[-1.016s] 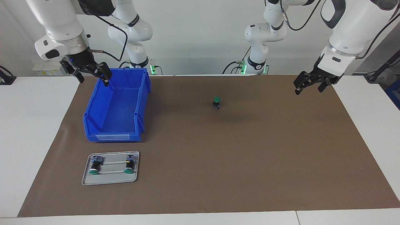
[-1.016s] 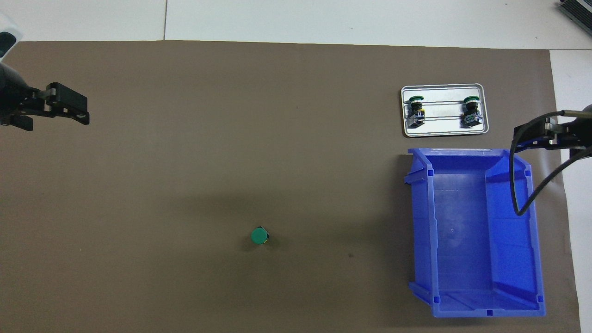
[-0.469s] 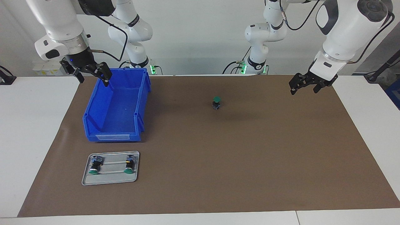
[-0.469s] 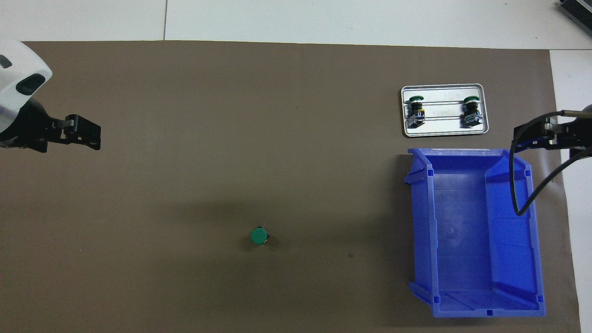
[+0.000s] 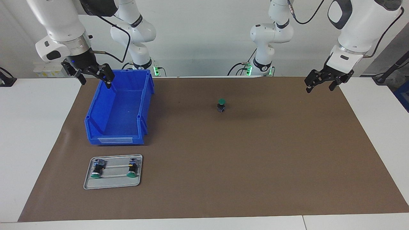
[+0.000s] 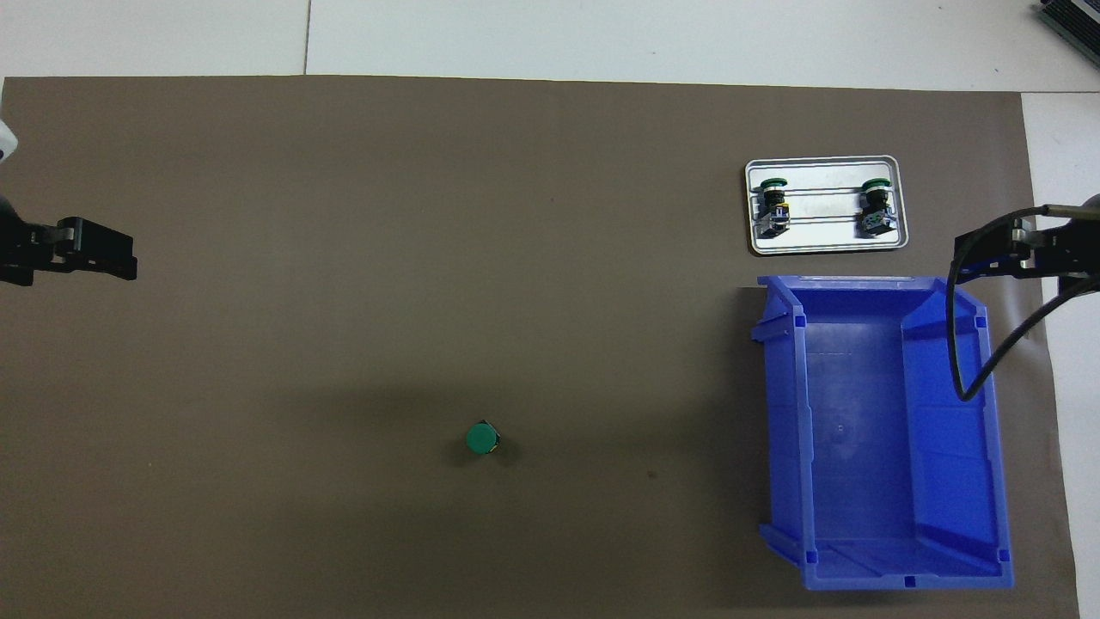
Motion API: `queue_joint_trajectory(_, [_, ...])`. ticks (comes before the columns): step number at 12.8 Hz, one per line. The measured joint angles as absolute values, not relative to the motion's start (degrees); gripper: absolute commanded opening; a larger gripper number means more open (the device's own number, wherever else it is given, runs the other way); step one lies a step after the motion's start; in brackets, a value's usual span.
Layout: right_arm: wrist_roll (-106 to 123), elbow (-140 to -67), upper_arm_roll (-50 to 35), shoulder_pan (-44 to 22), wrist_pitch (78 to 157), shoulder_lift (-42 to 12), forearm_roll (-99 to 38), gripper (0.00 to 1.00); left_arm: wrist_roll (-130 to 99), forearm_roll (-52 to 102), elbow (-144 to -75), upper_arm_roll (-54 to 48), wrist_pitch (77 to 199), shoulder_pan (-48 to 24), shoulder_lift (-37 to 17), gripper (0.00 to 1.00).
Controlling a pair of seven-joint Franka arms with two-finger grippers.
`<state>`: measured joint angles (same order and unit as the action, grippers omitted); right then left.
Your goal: Place and press button with both arms
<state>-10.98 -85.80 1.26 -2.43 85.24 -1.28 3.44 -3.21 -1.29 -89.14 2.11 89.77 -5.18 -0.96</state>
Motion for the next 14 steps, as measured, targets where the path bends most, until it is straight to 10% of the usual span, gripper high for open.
queue_joint_trajectory(14, [-10.92, -86.23, 1.25, -2.61, 85.18, -1.25, 1.81, 1.00, -2.39, -1.29, -90.12, 1.87, 89.74, -5.77, -0.08, 1.00])
